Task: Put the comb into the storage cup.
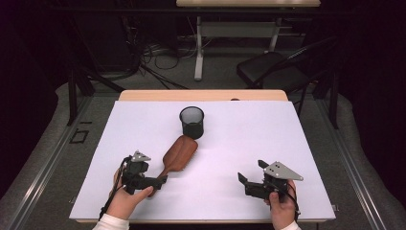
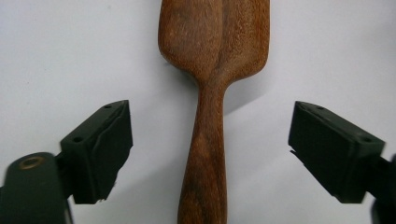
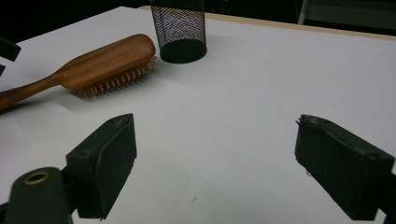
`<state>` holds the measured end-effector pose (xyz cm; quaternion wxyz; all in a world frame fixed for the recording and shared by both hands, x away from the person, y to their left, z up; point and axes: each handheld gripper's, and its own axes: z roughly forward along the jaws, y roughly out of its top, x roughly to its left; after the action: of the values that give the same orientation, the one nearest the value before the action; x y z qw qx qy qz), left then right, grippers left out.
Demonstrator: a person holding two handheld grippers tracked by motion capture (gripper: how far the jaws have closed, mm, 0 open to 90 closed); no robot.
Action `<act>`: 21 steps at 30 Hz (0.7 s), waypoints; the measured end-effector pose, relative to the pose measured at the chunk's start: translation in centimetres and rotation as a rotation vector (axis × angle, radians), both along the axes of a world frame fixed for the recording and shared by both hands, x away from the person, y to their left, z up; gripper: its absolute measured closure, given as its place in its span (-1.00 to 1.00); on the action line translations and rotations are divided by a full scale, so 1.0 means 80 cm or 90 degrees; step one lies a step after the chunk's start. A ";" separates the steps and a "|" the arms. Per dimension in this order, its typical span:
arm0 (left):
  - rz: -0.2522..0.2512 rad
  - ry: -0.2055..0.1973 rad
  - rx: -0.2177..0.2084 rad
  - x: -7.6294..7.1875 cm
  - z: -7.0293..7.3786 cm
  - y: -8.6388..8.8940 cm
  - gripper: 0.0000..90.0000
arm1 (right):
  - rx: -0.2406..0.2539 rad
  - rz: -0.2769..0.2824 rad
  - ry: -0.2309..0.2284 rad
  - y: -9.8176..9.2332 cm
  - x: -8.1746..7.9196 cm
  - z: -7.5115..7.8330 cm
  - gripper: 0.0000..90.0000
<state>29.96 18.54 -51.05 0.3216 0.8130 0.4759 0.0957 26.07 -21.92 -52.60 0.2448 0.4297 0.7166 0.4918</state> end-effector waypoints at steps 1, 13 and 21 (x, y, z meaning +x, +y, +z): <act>0.001 0.003 0.002 0.001 0.000 -0.001 -0.85 | 0.000 -0.001 0.001 0.000 0.000 0.000 -0.72; -0.003 0.010 0.000 0.016 0.000 -0.003 -0.99 | -0.003 0.001 0.001 0.001 0.000 0.000 -0.72; -0.003 0.016 0.001 0.029 0.015 0.002 -0.99 | -0.004 0.001 0.002 0.001 0.000 -0.001 -0.72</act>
<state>32.25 18.71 -49.82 0.3150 0.8157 0.4777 0.0852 26.09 -21.86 -52.66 0.2448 0.4290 0.7188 0.4892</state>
